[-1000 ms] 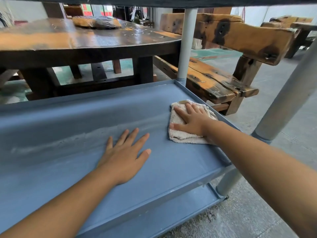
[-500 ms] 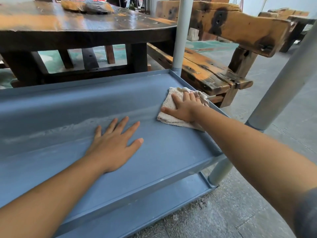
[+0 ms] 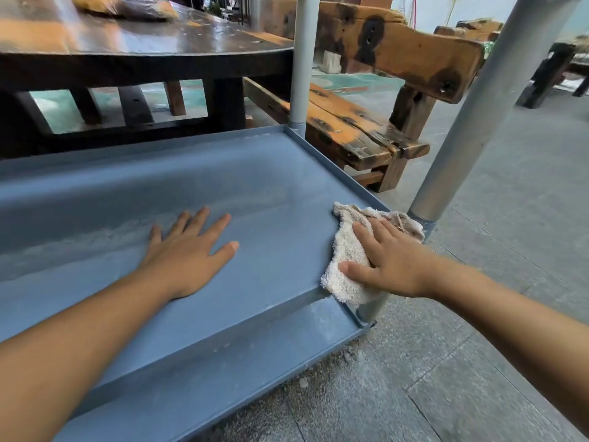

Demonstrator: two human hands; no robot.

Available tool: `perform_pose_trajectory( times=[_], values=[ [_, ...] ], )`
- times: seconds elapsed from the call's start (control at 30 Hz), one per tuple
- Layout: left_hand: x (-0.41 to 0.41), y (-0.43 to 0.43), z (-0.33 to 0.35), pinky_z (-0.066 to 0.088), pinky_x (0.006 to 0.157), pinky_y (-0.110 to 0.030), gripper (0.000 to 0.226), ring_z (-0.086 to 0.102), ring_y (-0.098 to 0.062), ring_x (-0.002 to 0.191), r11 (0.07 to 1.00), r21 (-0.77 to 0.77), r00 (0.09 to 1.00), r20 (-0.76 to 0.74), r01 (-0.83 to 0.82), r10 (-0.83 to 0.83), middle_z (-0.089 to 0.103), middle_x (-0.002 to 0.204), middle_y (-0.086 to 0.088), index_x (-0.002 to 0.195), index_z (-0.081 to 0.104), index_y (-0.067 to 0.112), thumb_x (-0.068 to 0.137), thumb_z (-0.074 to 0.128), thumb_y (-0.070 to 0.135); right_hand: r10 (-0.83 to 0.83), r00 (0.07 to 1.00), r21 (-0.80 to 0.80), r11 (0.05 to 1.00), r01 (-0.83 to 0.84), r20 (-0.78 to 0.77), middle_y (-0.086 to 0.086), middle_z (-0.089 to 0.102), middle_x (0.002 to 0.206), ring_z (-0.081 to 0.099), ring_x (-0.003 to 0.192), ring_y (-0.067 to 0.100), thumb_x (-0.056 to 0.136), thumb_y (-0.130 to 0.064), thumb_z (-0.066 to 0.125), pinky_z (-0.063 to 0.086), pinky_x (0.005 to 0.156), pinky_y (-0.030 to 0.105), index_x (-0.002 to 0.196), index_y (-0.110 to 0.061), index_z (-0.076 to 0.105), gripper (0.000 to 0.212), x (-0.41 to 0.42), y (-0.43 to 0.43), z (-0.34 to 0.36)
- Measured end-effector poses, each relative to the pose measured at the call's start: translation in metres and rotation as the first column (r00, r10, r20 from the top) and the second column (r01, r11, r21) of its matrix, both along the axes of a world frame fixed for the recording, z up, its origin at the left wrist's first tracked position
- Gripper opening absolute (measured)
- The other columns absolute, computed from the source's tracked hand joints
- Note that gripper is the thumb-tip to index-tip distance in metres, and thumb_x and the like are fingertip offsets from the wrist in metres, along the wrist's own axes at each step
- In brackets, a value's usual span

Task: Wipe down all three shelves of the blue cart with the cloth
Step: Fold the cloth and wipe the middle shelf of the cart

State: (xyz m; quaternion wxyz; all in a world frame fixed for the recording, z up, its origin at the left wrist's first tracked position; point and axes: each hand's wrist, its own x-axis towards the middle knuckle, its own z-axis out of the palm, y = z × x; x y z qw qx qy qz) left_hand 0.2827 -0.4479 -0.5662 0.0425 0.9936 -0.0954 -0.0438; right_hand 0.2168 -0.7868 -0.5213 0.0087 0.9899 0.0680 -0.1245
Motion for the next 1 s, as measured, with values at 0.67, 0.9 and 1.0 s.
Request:
perform_pose_trajectory(
  times=[0.67,0.9,1.0],
  values=[
    [0.006,0.004,0.003,-0.002,0.119,-0.058,0.065,-0.002,-0.018,0.153,0.997,-0.075,0.999,-0.021,0.022,-0.024,0.0,0.167,0.01,0.154,0.01,0.047,0.094,0.022,0.069,0.34,0.751,0.042,0.898,-0.438,0.567,0.023,0.059,0.136,0.055,0.128,0.041,0.073,-0.045,0.085,0.044,0.108,0.051,0.131,0.001,0.059,0.079,-0.058,0.128,-0.051],
    [-0.072,0.077,0.032,0.007,0.115,-0.016,0.044,0.021,-0.014,0.15,0.931,-0.342,0.989,-0.034,0.124,-0.145,0.025,0.163,-0.003,0.149,0.041,0.016,0.106,0.042,0.021,0.396,0.678,0.071,0.832,-0.55,0.619,0.02,0.059,0.138,0.057,0.128,0.038,0.073,-0.045,0.085,0.048,0.106,0.049,0.129,-0.002,0.063,0.074,-0.079,0.2,-0.056],
    [-0.118,0.12,0.039,0.018,0.107,-0.009,0.037,0.04,-0.012,0.14,0.891,-0.453,1.0,-0.019,-0.005,-0.004,0.048,0.15,0.0,0.138,0.057,0.013,0.105,0.043,0.022,0.436,0.61,0.077,0.77,-0.633,0.662,0.019,0.063,0.134,0.061,0.123,0.037,0.071,-0.039,0.087,0.051,0.102,0.047,0.126,-0.004,0.067,0.068,-0.089,0.244,-0.061]
  ],
)
